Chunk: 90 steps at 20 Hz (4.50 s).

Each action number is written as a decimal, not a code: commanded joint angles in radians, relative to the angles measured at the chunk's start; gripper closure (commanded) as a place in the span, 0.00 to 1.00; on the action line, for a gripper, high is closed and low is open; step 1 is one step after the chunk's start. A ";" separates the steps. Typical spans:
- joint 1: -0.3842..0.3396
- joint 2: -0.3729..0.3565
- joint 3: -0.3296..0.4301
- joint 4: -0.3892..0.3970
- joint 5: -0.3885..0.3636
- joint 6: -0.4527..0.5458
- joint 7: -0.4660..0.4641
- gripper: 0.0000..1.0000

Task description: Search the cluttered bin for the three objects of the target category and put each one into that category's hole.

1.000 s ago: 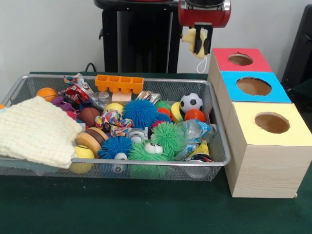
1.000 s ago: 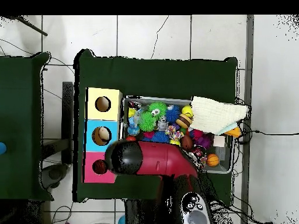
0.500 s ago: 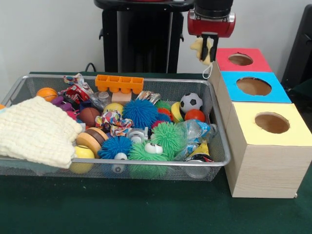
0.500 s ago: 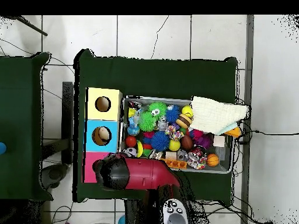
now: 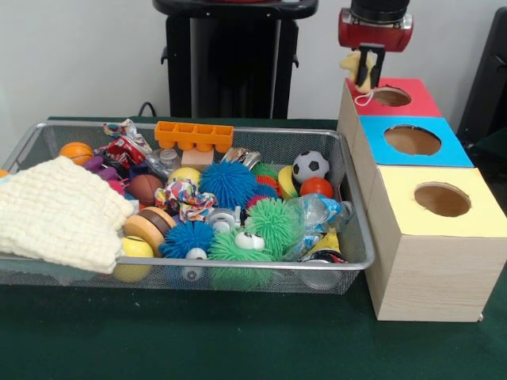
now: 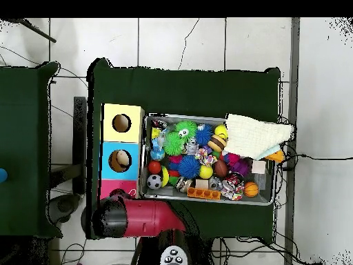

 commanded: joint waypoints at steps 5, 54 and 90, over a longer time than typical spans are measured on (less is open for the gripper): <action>0.076 0.054 -0.039 0.009 0.100 -0.014 0.288 1.00; 0.093 0.231 0.004 -0.038 0.263 -0.231 0.272 1.00; 0.139 0.228 -0.031 -0.132 0.354 -0.131 0.273 1.00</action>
